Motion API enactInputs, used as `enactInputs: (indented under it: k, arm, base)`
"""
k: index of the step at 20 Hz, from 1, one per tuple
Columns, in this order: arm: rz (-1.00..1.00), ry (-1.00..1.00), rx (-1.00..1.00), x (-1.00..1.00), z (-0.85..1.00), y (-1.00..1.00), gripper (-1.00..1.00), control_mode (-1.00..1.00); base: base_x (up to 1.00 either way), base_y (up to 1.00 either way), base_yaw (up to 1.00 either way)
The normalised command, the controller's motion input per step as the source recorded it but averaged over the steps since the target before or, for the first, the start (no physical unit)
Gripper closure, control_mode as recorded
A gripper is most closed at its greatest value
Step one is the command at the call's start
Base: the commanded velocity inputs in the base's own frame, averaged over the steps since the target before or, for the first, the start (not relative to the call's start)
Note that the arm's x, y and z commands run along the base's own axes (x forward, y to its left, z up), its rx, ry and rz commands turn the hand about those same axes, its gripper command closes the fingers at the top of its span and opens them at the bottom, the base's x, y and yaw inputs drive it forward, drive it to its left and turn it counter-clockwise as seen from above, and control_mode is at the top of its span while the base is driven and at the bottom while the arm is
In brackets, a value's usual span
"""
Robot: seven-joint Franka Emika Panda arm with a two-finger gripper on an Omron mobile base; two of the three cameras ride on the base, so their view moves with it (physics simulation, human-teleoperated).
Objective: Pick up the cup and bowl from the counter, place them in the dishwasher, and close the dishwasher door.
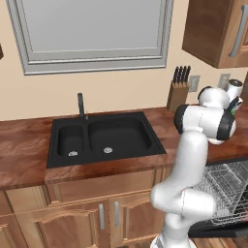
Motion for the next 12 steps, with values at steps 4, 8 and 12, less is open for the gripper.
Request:
enactInputs:
  k: [4, 8, 12]
  arm:
    - [0.00, -0.20, -0.20, -0.51, 0.18, 0.00, 1.00, -1.00]
    - [0.00, -0.21, -0.17, -0.53, 0.28, -0.05, 1.00, -1.00]
    - [0.00, -0.22, -0.16, -0.57, 0.33, -0.11, 1.00, -1.00]
  base:
    - [0.00, 0.00, 0.00]
    - [0.00, 0.00, 0.00]
    - [0.00, 0.00, 0.00]
